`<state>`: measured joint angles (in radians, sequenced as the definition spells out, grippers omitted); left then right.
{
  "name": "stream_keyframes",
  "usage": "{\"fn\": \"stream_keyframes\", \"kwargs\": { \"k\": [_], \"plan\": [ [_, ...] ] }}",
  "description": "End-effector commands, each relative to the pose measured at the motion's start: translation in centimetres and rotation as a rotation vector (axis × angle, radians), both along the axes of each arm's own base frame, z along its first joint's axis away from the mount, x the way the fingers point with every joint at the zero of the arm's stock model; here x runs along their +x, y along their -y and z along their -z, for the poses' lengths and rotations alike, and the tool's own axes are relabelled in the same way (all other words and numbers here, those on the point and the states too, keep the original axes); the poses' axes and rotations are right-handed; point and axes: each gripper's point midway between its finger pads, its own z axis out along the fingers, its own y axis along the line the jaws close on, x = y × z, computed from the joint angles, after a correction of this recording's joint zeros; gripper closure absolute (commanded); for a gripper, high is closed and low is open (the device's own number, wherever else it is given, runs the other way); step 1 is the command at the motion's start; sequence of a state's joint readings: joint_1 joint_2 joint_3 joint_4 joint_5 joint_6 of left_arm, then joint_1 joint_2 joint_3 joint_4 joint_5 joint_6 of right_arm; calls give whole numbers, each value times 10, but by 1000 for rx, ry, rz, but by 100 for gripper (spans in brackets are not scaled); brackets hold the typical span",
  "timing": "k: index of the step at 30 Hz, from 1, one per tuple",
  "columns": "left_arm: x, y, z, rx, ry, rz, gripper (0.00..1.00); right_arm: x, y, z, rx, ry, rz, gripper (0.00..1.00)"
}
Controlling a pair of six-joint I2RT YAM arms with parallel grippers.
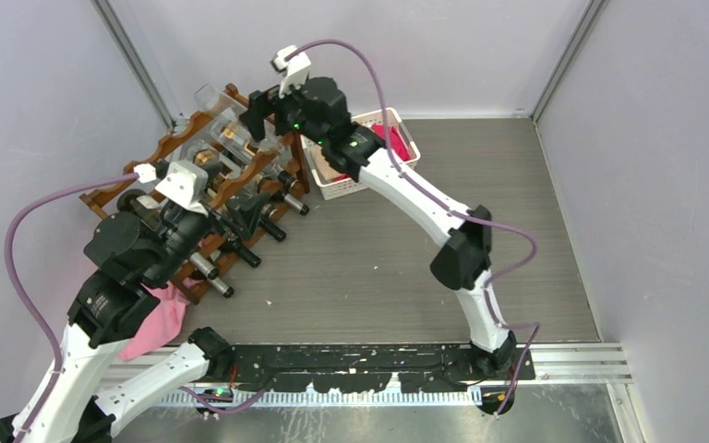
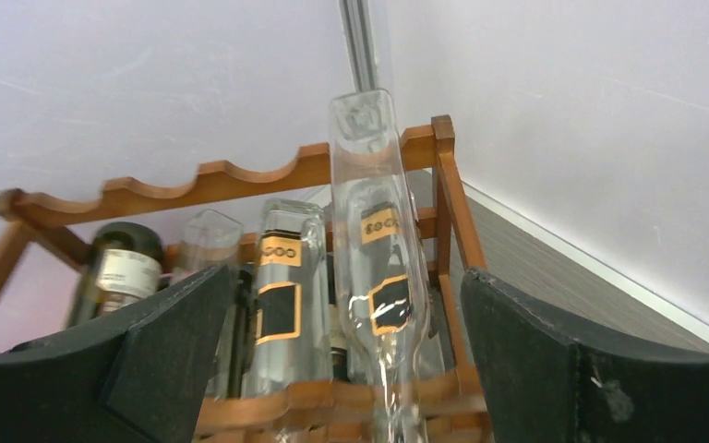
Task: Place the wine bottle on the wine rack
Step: Place the wine bottle in the wine rack.
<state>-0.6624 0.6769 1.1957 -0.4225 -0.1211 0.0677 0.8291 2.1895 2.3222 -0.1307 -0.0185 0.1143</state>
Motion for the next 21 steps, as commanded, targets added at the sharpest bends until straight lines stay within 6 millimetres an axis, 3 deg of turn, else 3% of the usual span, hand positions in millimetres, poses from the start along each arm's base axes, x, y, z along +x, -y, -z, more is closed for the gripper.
{"fn": "stream_keyframes", "kwargs": {
  "k": [1, 4, 9, 18, 21],
  "plan": [
    [-22, -3, -42, -111, 69, 59, 0, -36, 50, -96, 202, 35, -24, 0],
    [-33, -5, -39, -97, 42, 87, 0, -44, 87, -84, 197, -63, 5, 0],
    [-43, -2, -15, -112, -62, 123, 0, -60, 173, -61, 216, -82, 159, 0],
    [-51, 11, 20, -155, -202, 182, 0, -113, 311, -30, 201, -78, 473, 0],
    [-48, 14, 24, -160, -224, 180, 0, -129, 354, -32, 190, -62, 623, 0]
  ]
}}
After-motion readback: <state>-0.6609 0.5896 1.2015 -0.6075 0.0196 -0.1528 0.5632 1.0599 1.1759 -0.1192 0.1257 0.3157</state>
